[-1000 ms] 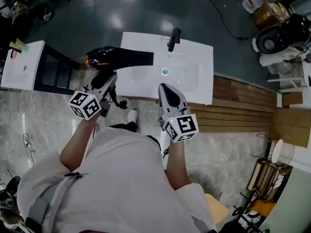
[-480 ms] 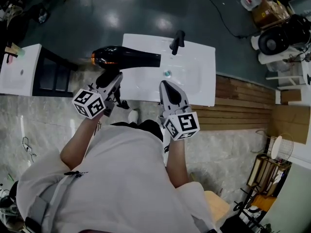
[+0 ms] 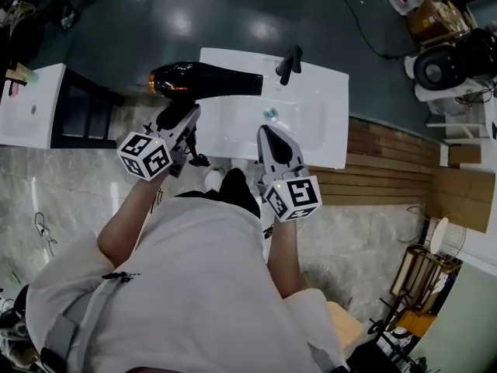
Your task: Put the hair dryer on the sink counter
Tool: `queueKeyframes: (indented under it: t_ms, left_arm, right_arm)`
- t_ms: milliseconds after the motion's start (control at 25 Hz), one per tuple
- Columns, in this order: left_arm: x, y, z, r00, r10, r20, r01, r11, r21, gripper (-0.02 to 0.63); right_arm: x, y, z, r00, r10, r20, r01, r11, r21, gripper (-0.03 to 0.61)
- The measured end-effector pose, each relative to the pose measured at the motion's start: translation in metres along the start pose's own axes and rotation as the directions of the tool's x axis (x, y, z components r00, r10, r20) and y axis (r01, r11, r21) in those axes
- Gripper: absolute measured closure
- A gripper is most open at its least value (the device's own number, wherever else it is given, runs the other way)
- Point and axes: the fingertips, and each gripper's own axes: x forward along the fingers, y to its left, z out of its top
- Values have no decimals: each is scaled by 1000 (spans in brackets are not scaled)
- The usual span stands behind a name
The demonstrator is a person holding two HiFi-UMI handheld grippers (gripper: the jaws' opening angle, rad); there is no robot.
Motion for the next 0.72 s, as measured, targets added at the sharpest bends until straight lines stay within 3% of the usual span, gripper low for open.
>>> queueKeyframes:
  t_ms: [720]
  left_arm:
    - [68,45,-12,992,107,-68,-110,993,-47,436]
  right_arm:
    - [53,-46,-8,993,94,-69,-93,995,25,571]
